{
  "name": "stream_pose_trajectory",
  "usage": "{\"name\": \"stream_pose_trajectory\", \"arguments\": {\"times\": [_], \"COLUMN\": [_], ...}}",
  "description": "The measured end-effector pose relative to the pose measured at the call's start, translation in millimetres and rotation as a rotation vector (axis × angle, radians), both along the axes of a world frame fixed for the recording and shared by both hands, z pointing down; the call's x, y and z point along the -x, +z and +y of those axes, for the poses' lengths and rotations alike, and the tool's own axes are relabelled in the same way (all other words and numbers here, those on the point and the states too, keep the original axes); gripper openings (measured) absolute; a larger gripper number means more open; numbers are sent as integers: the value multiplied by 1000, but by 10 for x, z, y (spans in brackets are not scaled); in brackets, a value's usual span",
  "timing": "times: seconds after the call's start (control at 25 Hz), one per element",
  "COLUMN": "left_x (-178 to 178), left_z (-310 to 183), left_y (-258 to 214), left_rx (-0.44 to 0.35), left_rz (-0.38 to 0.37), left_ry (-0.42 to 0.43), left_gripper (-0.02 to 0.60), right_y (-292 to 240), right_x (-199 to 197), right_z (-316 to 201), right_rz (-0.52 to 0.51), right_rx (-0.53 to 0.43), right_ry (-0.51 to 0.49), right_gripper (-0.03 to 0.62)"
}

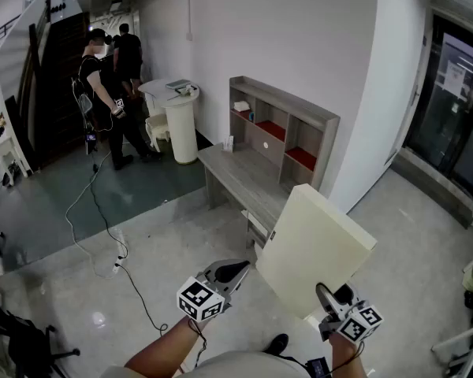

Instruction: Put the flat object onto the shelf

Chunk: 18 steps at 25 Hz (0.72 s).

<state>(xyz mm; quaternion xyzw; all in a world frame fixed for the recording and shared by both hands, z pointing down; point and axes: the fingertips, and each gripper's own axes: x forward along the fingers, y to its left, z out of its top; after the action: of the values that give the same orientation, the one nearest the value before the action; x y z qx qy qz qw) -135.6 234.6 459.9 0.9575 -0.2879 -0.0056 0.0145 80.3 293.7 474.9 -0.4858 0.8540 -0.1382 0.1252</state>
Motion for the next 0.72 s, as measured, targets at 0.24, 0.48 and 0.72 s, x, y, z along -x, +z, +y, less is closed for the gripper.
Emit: {"name": "stream_pose_trajectory", "arguments": {"times": [0.24,0.48,0.72], "left_x": [-64,-191,-450], "left_z": [-165,-404,-725], "left_y": [-17,33,146], "left_rx": [-1,11,30], "left_rz": [5,0,-8], "left_ry": [-12,-18,-18], "left_gripper": [15,15,15], "right_y": [8,44,103], "right_x": [-77,-209,-450], "right_z": [-168,-433,-767], "right_rz": [-6,-7,-13], "right_rx": [4,9,12], "right_ry": [-3,-8,-10], "right_gripper": [287,287,287]}}
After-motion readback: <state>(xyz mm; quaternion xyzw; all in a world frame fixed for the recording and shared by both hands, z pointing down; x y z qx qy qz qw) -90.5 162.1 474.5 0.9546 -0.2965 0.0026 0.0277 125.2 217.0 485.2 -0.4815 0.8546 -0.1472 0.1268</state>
